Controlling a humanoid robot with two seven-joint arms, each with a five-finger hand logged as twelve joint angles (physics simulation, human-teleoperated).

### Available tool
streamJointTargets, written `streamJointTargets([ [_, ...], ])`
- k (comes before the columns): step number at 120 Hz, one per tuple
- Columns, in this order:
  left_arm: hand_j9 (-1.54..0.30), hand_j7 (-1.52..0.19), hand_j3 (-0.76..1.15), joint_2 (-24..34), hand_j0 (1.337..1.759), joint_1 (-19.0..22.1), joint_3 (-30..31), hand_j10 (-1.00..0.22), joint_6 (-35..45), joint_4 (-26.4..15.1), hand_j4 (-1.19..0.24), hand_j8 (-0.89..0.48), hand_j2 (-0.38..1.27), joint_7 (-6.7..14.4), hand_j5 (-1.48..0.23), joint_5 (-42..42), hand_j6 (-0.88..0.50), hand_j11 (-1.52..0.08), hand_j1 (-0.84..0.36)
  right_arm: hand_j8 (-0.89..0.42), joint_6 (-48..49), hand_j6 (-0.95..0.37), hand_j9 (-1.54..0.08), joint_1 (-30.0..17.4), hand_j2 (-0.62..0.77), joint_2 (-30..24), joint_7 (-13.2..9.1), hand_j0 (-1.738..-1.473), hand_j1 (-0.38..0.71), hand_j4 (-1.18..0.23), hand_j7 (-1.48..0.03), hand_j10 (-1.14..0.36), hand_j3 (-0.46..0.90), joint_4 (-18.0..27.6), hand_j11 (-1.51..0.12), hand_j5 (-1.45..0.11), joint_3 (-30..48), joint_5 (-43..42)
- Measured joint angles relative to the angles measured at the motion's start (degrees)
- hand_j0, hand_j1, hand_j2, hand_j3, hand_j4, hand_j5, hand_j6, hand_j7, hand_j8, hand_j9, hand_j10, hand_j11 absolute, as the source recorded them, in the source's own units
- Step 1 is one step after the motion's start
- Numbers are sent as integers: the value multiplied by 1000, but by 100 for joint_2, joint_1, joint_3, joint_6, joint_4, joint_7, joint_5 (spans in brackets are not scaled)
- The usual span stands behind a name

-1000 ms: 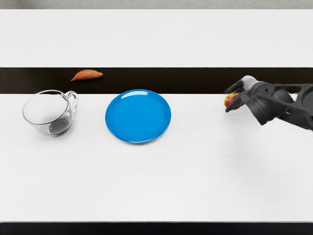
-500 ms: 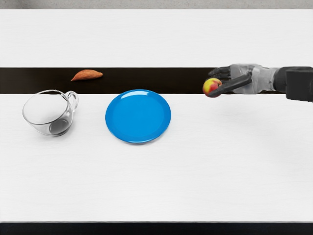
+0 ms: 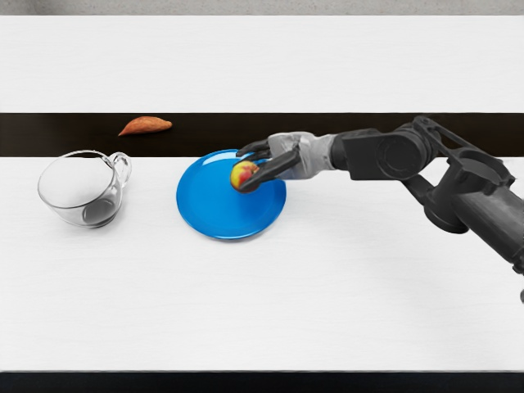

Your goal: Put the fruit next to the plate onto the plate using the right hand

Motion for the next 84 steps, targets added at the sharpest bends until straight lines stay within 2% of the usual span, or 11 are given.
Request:
streamJointTargets([
  [8,0,0,0,0,1658,0,0,-1,0,0,-1,-1,0,0,0,0,-1,0,349,-402,-4,-475,-956,12,271,50,0,-1656,229,-705,-926,-554,0,-34,-978,-941,-17,7],
  [20,0,0,0,0,1658,0,0,-1,0,0,-1,-1,0,0,0,0,-1,0,349,-251,-12,-296,-592,19,165,84,-1,-1657,11,-437,-574,-346,0,-79,-606,-583,-25,24],
  [25,0,0,0,0,1658,0,0,-1,0,0,-1,-1,0,0,0,0,-1,0,349,-203,-9,-240,-484,26,134,91,-1,-1657,-55,-355,-468,-179,0,-85,-494,-476,-28,30],
  [37,0,0,0,0,1658,0,0,-1,0,0,-1,-1,0,1,0,0,-1,0,349,-124,-12,-147,-296,53,82,26,-1,-1657,-169,-217,-287,-109,0,-86,-302,-292,4,50],
  [46,0,0,0,0,1658,0,0,-1,0,0,-1,-1,0,1,0,0,-1,0,349,-86,74,-102,-205,62,57,-241,-1,-1658,-224,-150,-198,-76,0,-51,-209,-202,44,95],
  [56,0,0,0,0,1658,0,0,-1,0,0,-1,-1,0,0,0,0,-1,0,349,-57,594,-68,-136,41,38,-915,-2,-1658,-266,-100,-132,-50,0,36,-139,-134,108,428],
  [69,0,0,0,0,1658,0,0,-1,0,0,-1,-1,0,0,0,0,-1,0,349,-33,1181,-39,-80,-58,22,-2329,-2,-1658,-300,-59,-78,-29,0,393,-82,-79,141,1115],
  [84,0,-1,0,0,1658,-2,-2,-1,0,-3,-1,-1,0,0,-1,0,-1,0,349,-17,1423,-20,-43,-129,12,-3737,-1,-1658,-323,-31,-42,-15,0,489,-44,-43,175,1691],
])
